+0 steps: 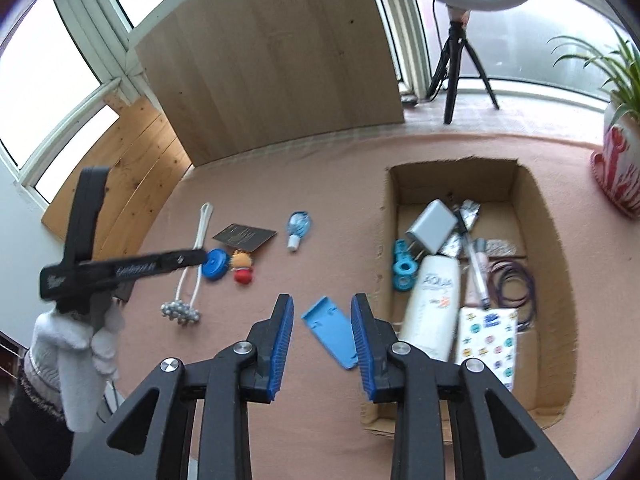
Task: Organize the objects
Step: 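Move both open grippers back from the box toward the cartoon figure, then grasp the cartoon figure keychain with the left gripper while the right grasps the blue sanitizer bottle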
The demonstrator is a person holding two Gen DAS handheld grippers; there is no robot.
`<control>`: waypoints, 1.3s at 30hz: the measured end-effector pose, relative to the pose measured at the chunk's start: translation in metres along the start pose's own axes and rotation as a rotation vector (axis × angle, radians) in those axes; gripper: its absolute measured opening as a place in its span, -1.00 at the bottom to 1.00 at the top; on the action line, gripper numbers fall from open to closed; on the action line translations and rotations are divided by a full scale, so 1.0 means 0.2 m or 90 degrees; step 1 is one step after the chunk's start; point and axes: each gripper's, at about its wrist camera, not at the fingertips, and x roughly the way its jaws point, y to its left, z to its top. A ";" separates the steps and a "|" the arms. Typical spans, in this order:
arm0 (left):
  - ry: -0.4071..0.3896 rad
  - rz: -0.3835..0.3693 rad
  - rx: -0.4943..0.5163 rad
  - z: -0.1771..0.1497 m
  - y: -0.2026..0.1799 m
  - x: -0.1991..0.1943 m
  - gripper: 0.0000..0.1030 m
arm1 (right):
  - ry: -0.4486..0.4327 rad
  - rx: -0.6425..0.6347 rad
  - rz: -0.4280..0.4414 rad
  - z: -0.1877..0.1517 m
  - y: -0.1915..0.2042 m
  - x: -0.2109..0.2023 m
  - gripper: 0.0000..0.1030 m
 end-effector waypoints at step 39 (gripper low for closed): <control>0.088 0.026 0.091 -0.03 -0.12 0.42 -0.29 | 0.022 -0.052 -0.081 -0.08 0.17 0.03 -0.47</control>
